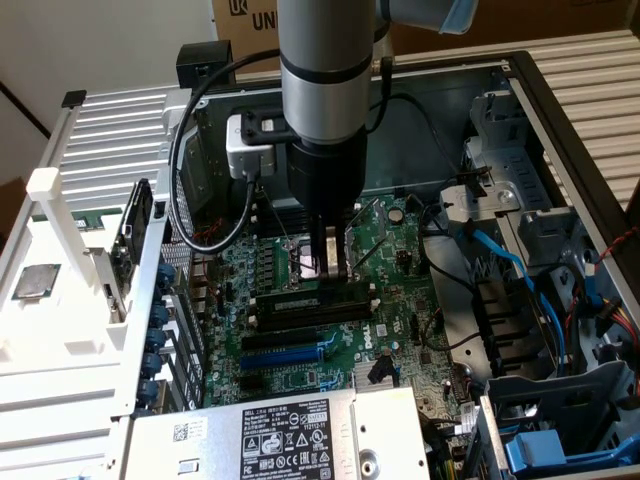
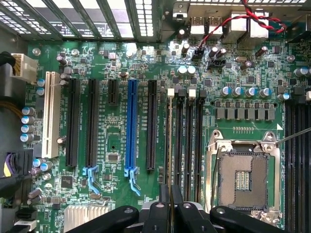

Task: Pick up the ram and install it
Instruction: 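Insert the ram into the slot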

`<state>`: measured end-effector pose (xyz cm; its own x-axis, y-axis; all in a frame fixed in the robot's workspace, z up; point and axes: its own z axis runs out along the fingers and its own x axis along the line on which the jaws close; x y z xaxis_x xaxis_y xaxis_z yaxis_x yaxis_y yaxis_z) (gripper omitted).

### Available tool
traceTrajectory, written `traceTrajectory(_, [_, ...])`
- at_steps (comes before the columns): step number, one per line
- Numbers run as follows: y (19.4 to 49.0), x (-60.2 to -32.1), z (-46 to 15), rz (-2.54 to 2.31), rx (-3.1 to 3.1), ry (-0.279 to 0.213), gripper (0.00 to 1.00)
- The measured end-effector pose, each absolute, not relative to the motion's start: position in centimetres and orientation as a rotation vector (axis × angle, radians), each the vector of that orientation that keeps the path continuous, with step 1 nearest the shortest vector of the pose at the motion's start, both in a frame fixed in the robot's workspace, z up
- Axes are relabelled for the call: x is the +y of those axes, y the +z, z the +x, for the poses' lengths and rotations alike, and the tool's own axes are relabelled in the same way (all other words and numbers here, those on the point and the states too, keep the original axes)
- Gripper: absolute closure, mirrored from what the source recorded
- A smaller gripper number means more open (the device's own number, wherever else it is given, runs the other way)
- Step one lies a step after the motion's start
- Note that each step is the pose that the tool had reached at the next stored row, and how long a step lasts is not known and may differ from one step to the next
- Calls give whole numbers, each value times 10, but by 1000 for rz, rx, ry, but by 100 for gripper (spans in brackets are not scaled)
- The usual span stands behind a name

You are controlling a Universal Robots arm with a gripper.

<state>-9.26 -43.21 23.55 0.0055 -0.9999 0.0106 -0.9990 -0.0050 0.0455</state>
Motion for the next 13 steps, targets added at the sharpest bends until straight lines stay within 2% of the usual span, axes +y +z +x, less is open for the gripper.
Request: traceTrajectory(13, [235,-432,-93,2194,-2193,-38,87])
